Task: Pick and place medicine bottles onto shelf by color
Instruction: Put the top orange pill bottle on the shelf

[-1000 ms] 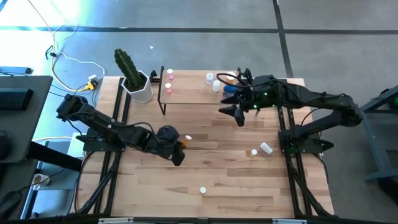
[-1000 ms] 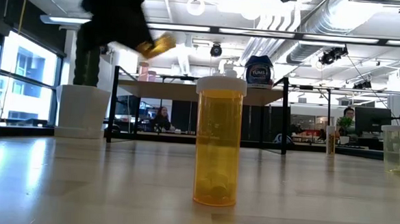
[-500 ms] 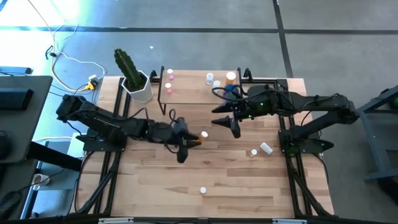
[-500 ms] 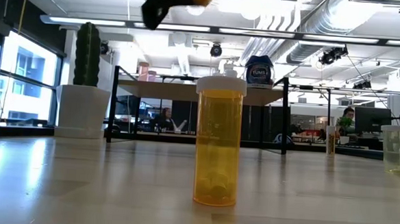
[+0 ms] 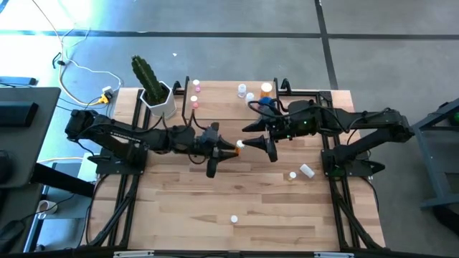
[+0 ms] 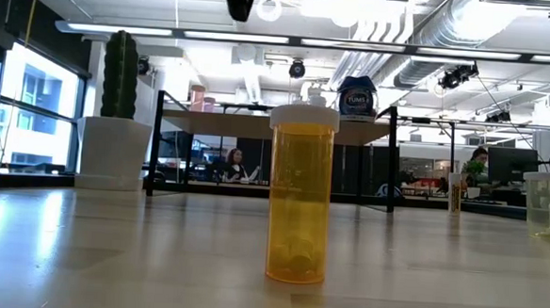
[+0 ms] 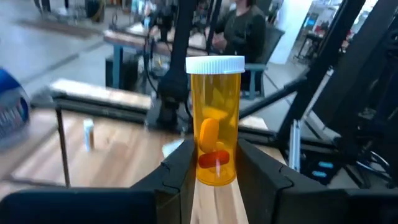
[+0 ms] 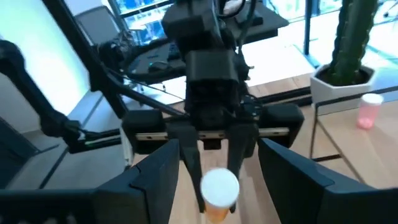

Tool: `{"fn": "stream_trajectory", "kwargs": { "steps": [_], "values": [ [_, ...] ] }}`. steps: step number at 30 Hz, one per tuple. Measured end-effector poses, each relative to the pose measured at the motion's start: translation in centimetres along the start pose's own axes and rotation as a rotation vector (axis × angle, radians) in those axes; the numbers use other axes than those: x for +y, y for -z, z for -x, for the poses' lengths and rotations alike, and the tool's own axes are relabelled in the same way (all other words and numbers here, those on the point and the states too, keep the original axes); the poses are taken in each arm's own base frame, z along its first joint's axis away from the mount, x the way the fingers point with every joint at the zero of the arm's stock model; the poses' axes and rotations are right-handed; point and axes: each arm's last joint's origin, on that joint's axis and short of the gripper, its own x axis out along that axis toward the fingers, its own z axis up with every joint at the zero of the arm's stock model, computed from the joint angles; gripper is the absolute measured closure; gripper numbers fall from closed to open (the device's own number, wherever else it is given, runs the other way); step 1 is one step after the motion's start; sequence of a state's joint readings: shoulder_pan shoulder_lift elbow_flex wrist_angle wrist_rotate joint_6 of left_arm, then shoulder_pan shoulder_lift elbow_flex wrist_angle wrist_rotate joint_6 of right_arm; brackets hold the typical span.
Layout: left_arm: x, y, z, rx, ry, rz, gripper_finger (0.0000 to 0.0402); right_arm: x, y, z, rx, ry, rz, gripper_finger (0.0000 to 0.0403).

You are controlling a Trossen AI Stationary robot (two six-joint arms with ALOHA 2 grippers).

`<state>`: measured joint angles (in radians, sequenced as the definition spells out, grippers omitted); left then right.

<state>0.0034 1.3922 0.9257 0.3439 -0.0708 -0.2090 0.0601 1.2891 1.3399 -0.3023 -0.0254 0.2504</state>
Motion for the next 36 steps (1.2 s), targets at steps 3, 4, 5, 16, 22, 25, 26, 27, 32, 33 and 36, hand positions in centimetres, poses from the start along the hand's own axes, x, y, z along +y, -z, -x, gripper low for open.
{"fn": "stream_trajectory", "kwargs": {
  "steps": [3, 4, 5, 16, 22, 25, 26, 27, 32, 33, 36],
  "values": [
    [0.5, -0.6, 0.0, -0.049, -0.009, -0.032, 0.0312, -0.1, 0.0, -0.1, -0.007, 0.015, 0.027, 0.0192],
    [0.6, -0.7, 0.0, -0.062, -0.013, -0.033, 0.0312, -0.1, -0.1, -0.3, -0.017, 0.015, 0.039, 0.0192],
    [0.8, -0.9, 0.0, -0.074, -0.017, -0.033, 0.0312, -0.1, -0.2, -0.3, -0.028, 0.014, 0.049, 0.0192],
    [2.9, -1.5, 0.0, -0.116, -0.08, -0.068, 0.0312, -1.0, 0.2, -2.0, -0.03, 0.103, 0.102, 0.0192],
    [3.7, -1.6, 0.0, -0.115, -0.105, -0.066, 0.0312, -1.4, 0.2, -2.0, -0.031, 0.157, 0.138, 0.0192],
    [3.9, -1.6, 0.0, -0.111, -0.115, -0.066, 0.0312, -1.6, 0.1, -2.1, -0.037, 0.161, 0.138, 0.0192],
    [4.0, -1.7, 0.0, -0.11, -0.117, -0.066, 0.0311, -1.7, 0.0, -2.1, -0.042, 0.164, 0.139, 0.0192],
    [4.1, -1.6, 0.0, -0.108, -0.119, -0.065, 0.0312, -1.7, -0.1, -2.1, -0.048, 0.167, 0.144, 0.0192],
    [4.2, -1.6, 0.0, -0.104, -0.123, -0.066, 0.0312, -2.3, -0.3, -2.0, -0.067, 0.241, 0.157, 0.0192],
    [4.2, -1.6, 0.0, -0.102, -0.124, -0.066, 0.0312, -2.5, -0.3, -2.0, -0.068, 0.25, 0.156, 0.0192],
    [4.2, -1.6, 0.0, -0.099, -0.127, -0.101, 0.0312, -2.9, -0.3, -1.9, -0.056, 0.264, 0.15, 0.0192]
  ]
}}
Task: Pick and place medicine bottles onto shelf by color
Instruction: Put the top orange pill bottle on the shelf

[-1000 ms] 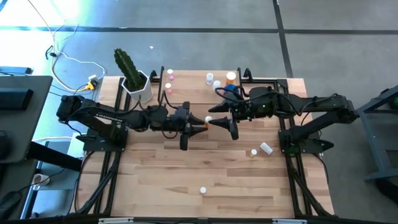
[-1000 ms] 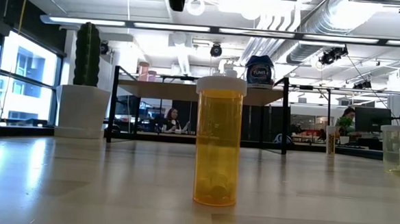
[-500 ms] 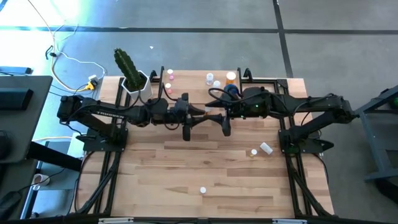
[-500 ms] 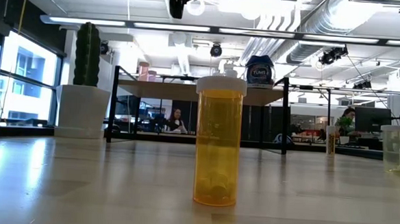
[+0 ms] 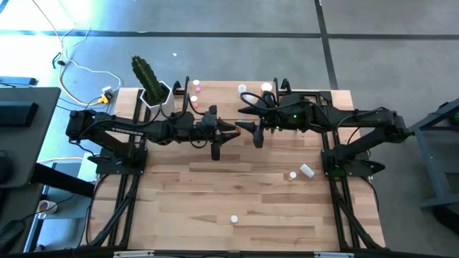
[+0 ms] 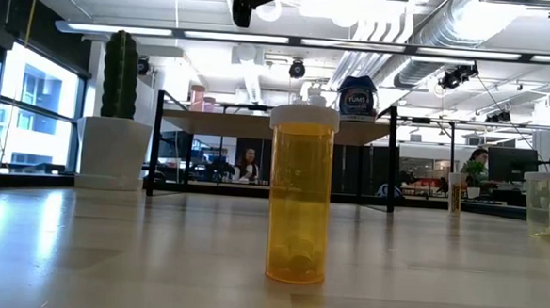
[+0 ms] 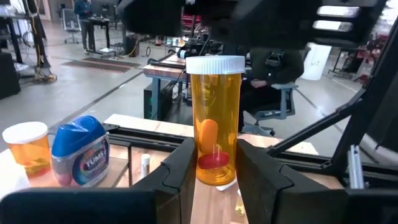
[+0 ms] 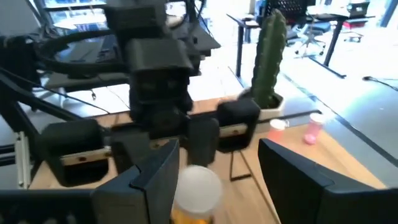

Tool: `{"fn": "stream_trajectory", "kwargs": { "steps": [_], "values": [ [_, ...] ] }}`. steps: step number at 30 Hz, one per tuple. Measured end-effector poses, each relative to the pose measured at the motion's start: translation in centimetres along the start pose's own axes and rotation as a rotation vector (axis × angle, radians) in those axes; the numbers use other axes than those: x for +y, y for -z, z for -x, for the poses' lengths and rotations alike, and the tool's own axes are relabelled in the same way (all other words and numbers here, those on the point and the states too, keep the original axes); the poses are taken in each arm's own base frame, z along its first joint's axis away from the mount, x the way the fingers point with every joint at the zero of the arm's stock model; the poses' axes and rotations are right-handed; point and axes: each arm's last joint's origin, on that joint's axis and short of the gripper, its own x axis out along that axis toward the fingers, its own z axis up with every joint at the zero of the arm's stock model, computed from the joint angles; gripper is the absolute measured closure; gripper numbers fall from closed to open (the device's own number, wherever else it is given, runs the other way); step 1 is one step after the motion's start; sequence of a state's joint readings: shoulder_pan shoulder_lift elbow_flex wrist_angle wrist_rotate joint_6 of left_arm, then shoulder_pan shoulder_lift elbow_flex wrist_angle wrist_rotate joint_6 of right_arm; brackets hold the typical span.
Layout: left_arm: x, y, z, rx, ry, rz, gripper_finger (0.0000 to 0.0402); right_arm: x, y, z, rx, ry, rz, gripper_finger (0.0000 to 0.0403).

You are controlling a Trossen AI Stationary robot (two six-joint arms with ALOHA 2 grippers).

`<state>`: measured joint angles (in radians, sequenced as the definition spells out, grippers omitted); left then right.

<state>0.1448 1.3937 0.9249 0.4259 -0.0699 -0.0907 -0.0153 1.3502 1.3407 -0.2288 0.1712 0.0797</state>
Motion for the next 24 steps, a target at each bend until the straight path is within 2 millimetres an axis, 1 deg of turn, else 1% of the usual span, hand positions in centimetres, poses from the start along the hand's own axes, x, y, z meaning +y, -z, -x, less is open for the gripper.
{"fn": "stream_trajectory", "kwargs": {
  "steps": [5, 9, 15, 19, 24],
  "values": [
    [0.07, 0.02, 0.01, 0.002, -0.027, -0.049, 0.0311, -0.52, 0.28, -0.08, 0.036, -0.024, -0.05, 0.0192],
    [0.12, 0.02, 0.01, 0.001, -0.049, -0.087, 0.0311, -0.61, 0.27, -0.09, 0.038, -0.046, -0.057, 0.0192],
    [0.16, -0.06, 0.03, -0.002, -0.057, -0.102, 0.0311, -0.57, 0.12, -0.1, 0.024, -0.051, -0.063, 0.0192],
    [0.26, -0.07, 0.03, -0.004, -0.092, -0.102, 0.0311, -0.49, 0.28, -0.09, 0.042, -0.079, -0.076, 0.0192],
    [0.27, -0.07, 0.03, -0.004, -0.095, -0.102, 0.0311, -0.53, 0.34, -0.09, 0.049, -0.081, -0.075, 0.0192]
  ]
}}
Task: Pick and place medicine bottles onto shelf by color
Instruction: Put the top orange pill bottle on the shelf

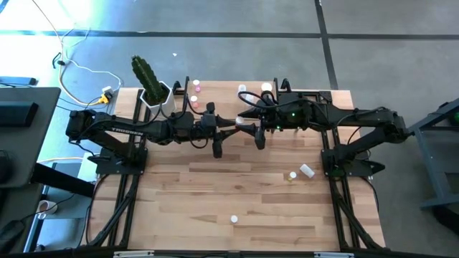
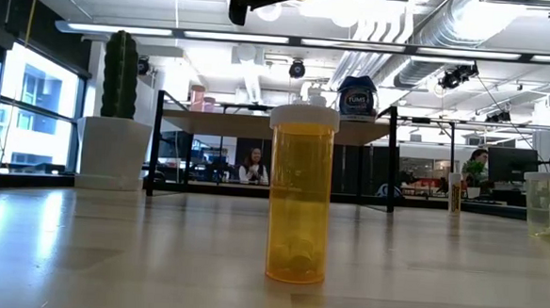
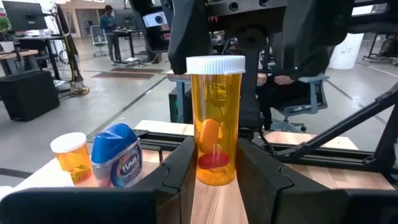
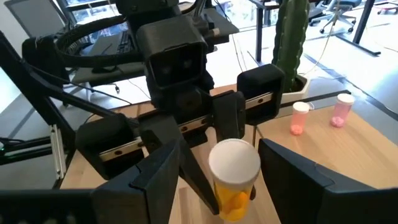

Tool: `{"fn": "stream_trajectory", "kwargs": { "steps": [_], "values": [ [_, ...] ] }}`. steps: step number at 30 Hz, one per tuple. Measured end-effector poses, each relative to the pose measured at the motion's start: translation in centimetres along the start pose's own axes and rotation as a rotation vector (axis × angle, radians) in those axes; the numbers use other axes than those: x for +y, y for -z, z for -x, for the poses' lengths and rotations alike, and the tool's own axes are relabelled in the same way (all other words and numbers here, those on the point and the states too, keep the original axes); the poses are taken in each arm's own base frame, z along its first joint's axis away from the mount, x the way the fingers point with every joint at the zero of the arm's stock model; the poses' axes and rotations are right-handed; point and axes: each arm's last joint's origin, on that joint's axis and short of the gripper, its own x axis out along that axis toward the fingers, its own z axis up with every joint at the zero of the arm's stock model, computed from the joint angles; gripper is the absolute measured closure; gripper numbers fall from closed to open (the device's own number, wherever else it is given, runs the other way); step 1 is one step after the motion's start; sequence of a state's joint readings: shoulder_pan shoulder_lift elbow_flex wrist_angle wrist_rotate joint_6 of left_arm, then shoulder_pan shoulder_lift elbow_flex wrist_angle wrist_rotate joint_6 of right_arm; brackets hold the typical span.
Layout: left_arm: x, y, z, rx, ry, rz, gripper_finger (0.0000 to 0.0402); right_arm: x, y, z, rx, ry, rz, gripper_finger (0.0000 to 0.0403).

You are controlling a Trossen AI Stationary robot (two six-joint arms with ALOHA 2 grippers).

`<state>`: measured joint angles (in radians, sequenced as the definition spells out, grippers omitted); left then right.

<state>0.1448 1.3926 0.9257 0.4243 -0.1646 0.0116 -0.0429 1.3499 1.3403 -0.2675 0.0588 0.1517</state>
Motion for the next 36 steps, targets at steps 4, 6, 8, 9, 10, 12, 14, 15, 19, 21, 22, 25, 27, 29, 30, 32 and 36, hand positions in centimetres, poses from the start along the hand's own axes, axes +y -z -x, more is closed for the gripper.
{"fn": "stream_trajectory", "kwargs": {
  "steps": [4, 6, 8, 9, 10, 12, 14, 15, 19, 21, 22, 25, 27, 29, 30, 32, 36],
  "values": [
    [0.0, -0.04, 0.0, -0.004, 0.0, 0.029, 0.0311, -0.17, -0.02, -0.01, -0.001, 0.006, -0.006, 0.0192],
    [0.0, -0.14, 0.0, -0.015, 0.0, 0.046, 0.0311, -0.28, -0.04, -0.01, -0.001, 0.009, -0.007, 0.0192],
    [0.0, -0.29, 0.0, -0.03, 0.002, 0.054, 0.0311, -0.29, -0.04, -0.01, -0.001, 0.009, -0.007, 0.0192],
    [0.0, -0.36, 0.01, -0.037, 0.004, 0.063, 0.0311, -0.29, -0.04, -0.01, -0.001, 0.009, -0.007, 0.0192],
    [0.0, -0.44, 0.01, -0.045, 0.004, 0.069, 0.0311, -0.29, -0.04, -0.01, -0.001, 0.009, -0.007, 0.0192],
    [0.0, -0.48, 0.02, -0.049, 0.004, 0.069, 0.0311, -0.28, -0.05, -0.01, -0.002, 0.009, -0.007, 0.0192],
    [0.0, -0.46, 0.02, -0.046, 0.004, 0.069, 0.0311, -0.28, -0.05, -0.01, -0.002, 0.009, -0.007, 0.0195],
    [0.0, -0.46, 0.02, -0.046, 0.004, 0.069, 0.0311, -0.28, -0.05, -0.01, -0.002, 0.009, -0.007, 0.0199],
    [0.0, -0.45, 0.02, -0.046, 0.004, 0.069, 0.0311, -0.28, -0.06, 0.0, -0.003, 0.009, 0.0, 0.0232],
    [0.0, -0.45, 0.02, -0.046, 0.004, 0.069, 0.0311, -0.28, -0.06, 0.0, -0.003, 0.009, 0.0, 0.0253],
    [0.0, -0.45, 0.02, -0.045, 0.004, 0.068, 0.0311, -0.29, -0.06, 0.0, -0.003, 0.01, 0.0, 0.0264],
    [0.0, -0.45, 0.02, -0.045, 0.003, 0.068, 0.0311, -0.29, -0.06, 0.0, -0.003, 0.01, 0.0, 0.0289],
    [0.0, -0.45, 0.02, -0.045, 0.002, 0.068, 0.0311, -0.29, -0.05, -0.01, -0.003, 0.01, 0.0, 0.0301],
    [0.01, -0.45, 0.02, -0.045, 0.001, 0.068, 0.0311, -0.29, -0.05, -0.01, -0.003, 0.01, 0.0, 0.0306],
    [0.01, -0.45, 0.02, -0.045, 0.001, 0.068, 0.0311, -0.29, -0.05, -0.01, -0.002, 0.01, 0.0, 0.0307],
    [0.01, -0.45, 0.02, -0.045, -0.001, 0.068, 0.0311, -0.29, -0.05, -0.01, -0.002, 0.01, 0.0, 0.0306],
    [0.02, -0.45, 0.02, -0.046, -0.004, 0.068, 0.0311, -0.29, -0.05, -0.01, -0.002, 0.01, 0.0, 0.0303]
  ]
}}
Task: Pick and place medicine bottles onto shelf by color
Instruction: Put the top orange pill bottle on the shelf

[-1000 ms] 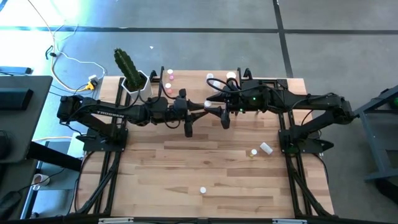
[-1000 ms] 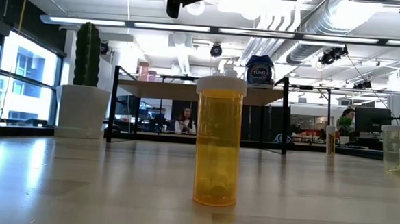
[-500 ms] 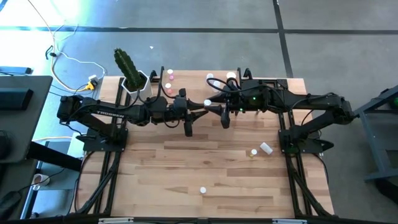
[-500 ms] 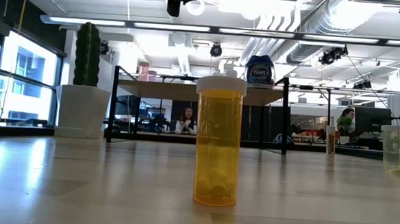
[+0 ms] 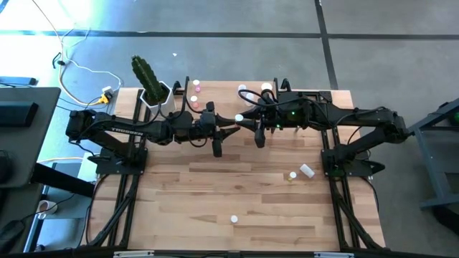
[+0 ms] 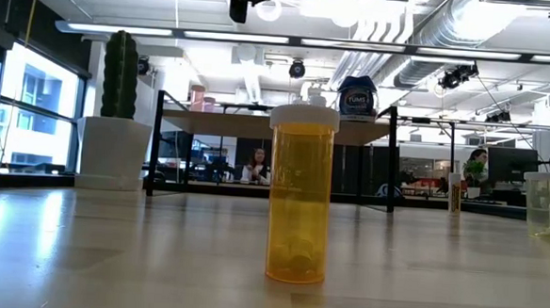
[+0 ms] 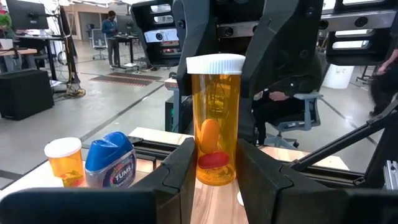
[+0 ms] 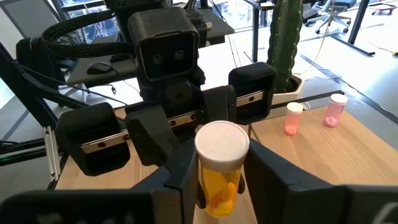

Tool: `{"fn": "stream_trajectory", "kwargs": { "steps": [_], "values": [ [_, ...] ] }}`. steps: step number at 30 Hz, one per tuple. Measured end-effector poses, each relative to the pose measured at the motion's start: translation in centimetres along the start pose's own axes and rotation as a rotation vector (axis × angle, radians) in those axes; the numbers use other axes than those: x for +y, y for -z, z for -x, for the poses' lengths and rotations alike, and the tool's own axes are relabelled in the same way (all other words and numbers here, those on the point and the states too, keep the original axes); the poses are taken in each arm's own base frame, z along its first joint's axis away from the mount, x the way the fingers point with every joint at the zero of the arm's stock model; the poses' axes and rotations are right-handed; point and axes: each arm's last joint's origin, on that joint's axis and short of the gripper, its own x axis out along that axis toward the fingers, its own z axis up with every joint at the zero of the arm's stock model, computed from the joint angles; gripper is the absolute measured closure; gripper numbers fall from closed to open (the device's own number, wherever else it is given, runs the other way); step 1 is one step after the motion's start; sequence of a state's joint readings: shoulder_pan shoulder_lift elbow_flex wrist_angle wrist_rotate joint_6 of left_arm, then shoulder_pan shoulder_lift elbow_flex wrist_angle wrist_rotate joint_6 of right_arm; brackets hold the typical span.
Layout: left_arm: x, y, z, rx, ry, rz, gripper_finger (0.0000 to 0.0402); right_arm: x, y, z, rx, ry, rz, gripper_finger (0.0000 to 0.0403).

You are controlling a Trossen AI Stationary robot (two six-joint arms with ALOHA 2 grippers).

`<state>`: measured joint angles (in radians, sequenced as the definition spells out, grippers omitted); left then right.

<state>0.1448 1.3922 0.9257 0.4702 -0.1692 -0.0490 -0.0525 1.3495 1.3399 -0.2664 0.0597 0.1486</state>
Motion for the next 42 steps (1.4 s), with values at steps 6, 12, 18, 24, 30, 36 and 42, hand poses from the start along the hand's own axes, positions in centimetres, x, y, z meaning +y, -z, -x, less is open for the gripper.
{"fn": "stream_trajectory", "kwargs": {
  "steps": [6, 12, 18, 24, 30, 36, 42],
  "values": [
    [0.1, 0.0, 0.0, 0.001, -0.003, 0.0, 0.0311, 0.0, 0.0, 0.0, 0.0, 0.0, 0.0, 0.0302],
    [0.6, 0.0, -0.1, 0.001, -0.018, -0.001, 0.0301, -0.1, 0.0, 0.0, -0.005, 0.028, 0.0, 0.0302],
    [0.7, 0.0, -0.1, 0.004, -0.025, -0.001, 0.0262, -0.1, 0.0, 0.0, -0.008, 0.044, 0.0, 0.0302],
    [0.7, 0.1, -0.1, 0.016, -0.048, -0.004, 0.0222, -0.7, -0.1, 0.0, -0.01, 0.059, -0.005, 0.0302],
    [0.9, 0.4, -0.1, 0.042, -0.103, -0.006, 0.0198, -1.9, -0.3, 0.0, -0.015, 0.101, -0.001, 0.0302],
    [1.6, 0.4, -0.2, 0.036, -0.132, 0.063, 0.02, -3.4, -0.5, 0.0, -0.018, 0.148, 0.012, 0.0302],
    [3.1, 0.3, -0.3, 0.032, -0.179, 0.07, 0.0201, -4.8, -0.6, 0.1, -0.017, 0.191, 0.048, 0.0302]
  ]
}}
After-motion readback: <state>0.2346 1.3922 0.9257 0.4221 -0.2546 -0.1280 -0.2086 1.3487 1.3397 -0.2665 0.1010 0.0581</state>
